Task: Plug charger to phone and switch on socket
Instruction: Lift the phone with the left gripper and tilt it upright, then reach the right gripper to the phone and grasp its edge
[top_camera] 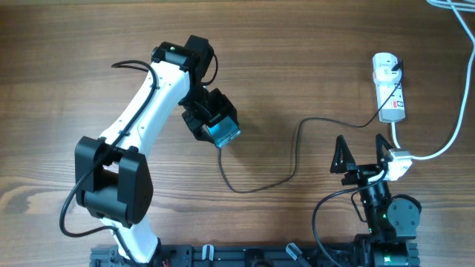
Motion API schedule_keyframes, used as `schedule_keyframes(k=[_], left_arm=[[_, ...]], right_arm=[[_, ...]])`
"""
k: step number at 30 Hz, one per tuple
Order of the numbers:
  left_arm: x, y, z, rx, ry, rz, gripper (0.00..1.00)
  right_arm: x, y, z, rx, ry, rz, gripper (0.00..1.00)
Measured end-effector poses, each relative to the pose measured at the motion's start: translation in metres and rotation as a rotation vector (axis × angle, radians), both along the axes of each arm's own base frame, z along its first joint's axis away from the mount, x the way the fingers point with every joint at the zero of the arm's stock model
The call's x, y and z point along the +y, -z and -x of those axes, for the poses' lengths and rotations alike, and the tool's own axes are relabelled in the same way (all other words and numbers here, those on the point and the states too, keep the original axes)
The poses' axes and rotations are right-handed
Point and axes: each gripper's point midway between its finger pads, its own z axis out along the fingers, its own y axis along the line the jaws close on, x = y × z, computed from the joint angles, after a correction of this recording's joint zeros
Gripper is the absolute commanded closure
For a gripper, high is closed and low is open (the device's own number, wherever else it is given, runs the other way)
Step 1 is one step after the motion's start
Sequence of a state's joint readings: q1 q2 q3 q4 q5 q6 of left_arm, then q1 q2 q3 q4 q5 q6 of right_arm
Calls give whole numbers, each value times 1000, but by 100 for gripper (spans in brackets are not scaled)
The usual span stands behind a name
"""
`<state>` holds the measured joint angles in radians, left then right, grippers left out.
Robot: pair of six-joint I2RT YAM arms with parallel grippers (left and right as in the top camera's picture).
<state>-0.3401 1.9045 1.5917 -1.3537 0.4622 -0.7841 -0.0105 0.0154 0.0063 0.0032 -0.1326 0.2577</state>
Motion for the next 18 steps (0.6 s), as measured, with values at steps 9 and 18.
schedule_keyframes(k=[9, 18], left_arm=[[3, 4, -4, -34, 13, -40, 96], [-8, 13, -13, -163, 108, -151, 96]], right_arm=[[0, 0, 0, 0, 0, 0, 0], [5, -1, 1, 32, -30, -253, 0]])
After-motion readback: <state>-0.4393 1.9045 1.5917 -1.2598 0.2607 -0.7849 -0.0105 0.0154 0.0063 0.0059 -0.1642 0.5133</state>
